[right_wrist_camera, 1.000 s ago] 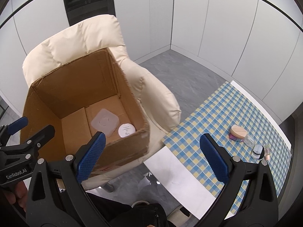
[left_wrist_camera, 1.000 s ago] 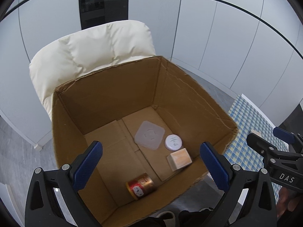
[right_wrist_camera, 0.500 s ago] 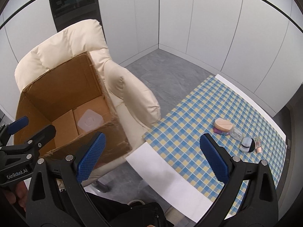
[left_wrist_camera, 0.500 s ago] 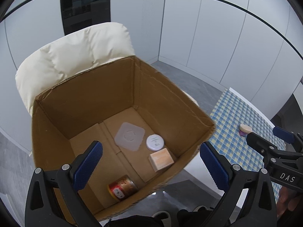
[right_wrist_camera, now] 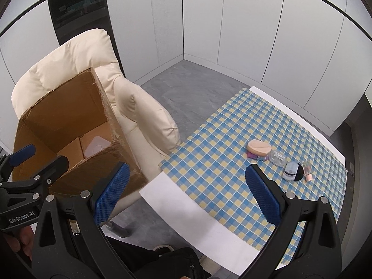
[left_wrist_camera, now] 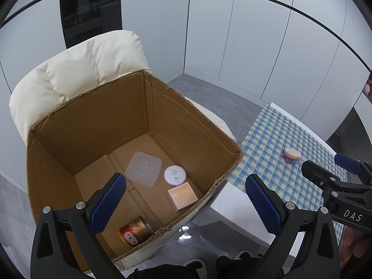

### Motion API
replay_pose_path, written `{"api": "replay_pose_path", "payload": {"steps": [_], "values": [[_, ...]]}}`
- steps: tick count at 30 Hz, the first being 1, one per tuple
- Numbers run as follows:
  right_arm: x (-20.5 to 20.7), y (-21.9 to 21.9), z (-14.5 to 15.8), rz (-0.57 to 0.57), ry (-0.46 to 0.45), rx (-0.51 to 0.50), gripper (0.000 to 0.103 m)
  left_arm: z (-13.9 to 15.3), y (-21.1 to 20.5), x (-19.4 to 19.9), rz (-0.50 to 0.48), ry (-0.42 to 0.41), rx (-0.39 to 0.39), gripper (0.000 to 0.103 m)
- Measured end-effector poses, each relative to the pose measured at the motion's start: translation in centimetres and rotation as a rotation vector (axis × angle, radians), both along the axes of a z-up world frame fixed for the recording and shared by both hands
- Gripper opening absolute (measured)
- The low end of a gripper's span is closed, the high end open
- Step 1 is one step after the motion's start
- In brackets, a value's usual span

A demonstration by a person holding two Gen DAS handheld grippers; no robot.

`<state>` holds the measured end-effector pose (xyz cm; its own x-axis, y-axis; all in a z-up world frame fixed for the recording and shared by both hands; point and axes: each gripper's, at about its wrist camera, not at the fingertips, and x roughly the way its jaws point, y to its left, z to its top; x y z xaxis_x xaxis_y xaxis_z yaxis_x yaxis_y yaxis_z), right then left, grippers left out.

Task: Organize objects
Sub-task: 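Move both open tools from the box over to the checkered table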

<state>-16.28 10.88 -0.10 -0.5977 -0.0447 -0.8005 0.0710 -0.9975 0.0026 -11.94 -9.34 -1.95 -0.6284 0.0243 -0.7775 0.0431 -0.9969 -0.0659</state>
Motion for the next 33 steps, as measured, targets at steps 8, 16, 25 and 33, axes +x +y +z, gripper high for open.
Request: {"api": "replay_pose_path", "payload": {"steps": [8,16,25,33], "values": [[0.2,0.8,0.0,-0.016,0.002,0.008,0.101,0.1,1.0,-0.2,-0.018,0.006,-0.001,0.102],[0.4,1.9,0.0,-0.033,0.005,0.015,0.101,0.0,2.0,-0.5,-0.043,0.008,0.002,0.102],[0.6,3.1,0.0,-0.051,0.006,0.017,0.101,0.1,3.5,-0.6,-0.076,0.021,-0.009,0.102],[0.9,4.4,0.1,-0.075,0.012,0.019,0.101,0.1,5.1,-0.6,-0.103,0.02,-0.007,0.102]]}}
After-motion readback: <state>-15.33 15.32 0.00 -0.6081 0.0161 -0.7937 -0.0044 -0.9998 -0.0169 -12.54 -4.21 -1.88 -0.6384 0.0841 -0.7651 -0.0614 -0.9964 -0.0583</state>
